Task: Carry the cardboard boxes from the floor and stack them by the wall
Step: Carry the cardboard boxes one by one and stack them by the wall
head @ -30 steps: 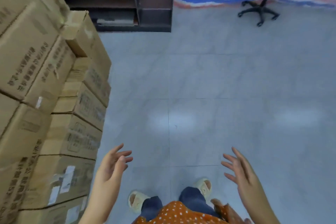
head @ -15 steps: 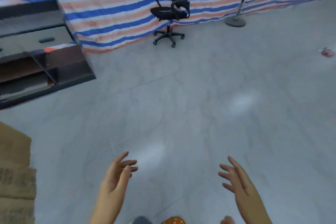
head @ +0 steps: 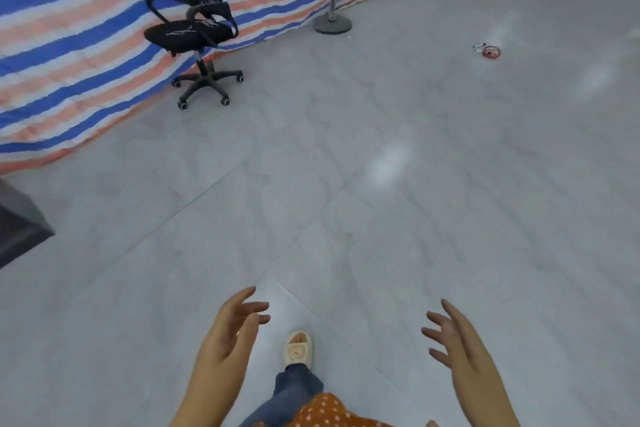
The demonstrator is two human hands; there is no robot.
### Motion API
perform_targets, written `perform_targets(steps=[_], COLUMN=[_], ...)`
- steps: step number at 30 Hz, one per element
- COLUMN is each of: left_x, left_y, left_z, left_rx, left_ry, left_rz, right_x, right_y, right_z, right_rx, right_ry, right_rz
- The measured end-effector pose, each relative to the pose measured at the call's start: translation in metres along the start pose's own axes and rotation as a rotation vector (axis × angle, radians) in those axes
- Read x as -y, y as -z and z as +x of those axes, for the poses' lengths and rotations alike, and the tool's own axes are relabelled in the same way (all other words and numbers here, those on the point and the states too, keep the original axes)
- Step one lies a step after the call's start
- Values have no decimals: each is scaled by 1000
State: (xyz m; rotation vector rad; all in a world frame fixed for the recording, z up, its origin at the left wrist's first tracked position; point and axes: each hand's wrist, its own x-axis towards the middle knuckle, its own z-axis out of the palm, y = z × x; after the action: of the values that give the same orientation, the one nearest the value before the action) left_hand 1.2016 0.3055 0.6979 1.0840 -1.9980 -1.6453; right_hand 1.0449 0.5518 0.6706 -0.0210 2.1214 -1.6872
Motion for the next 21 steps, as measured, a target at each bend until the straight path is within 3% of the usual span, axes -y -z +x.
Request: perform_targets(steps=[10, 21], left_x=[-79, -153], left_y=[-4, -177], left_z=[220, 383], left_rx=[172, 274], left_ry=[-87, -89], left_rz=[72, 15], right_x=[67, 112], right_y=[-53, 17], right_z=[131, 322], right_rx=[-255, -399], right_ry=[4, 12], right_rz=[78, 109])
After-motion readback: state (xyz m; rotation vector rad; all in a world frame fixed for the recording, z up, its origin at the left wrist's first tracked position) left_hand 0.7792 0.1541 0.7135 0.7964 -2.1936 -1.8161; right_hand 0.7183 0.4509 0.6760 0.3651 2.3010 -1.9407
